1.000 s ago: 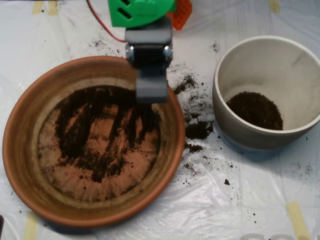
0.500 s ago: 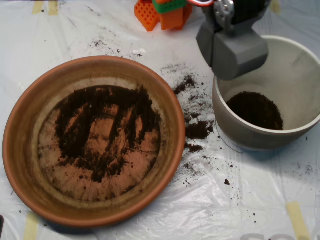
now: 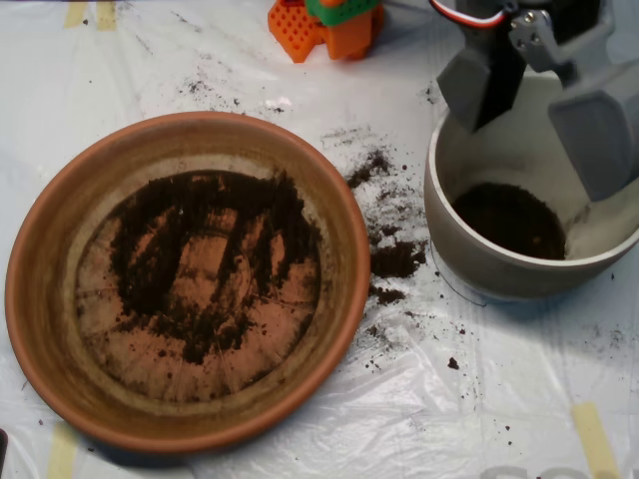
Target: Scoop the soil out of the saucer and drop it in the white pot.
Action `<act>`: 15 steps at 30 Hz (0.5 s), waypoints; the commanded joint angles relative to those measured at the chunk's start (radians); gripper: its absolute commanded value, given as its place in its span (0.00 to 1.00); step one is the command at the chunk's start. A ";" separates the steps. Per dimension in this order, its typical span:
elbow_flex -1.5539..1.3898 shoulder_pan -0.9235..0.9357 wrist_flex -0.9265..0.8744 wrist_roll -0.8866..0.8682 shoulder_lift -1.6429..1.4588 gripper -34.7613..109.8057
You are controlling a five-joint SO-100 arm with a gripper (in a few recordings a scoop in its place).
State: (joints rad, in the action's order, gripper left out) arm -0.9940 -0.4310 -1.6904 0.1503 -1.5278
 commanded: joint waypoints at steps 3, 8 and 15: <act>0.051 -0.012 -0.023 0.018 -0.051 0.53; 0.051 -0.002 -0.032 0.014 -0.066 0.53; 0.048 0.141 -0.018 -0.054 -0.140 0.52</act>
State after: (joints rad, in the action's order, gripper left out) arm -0.9940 -0.3482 -1.7043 0.1135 -1.5386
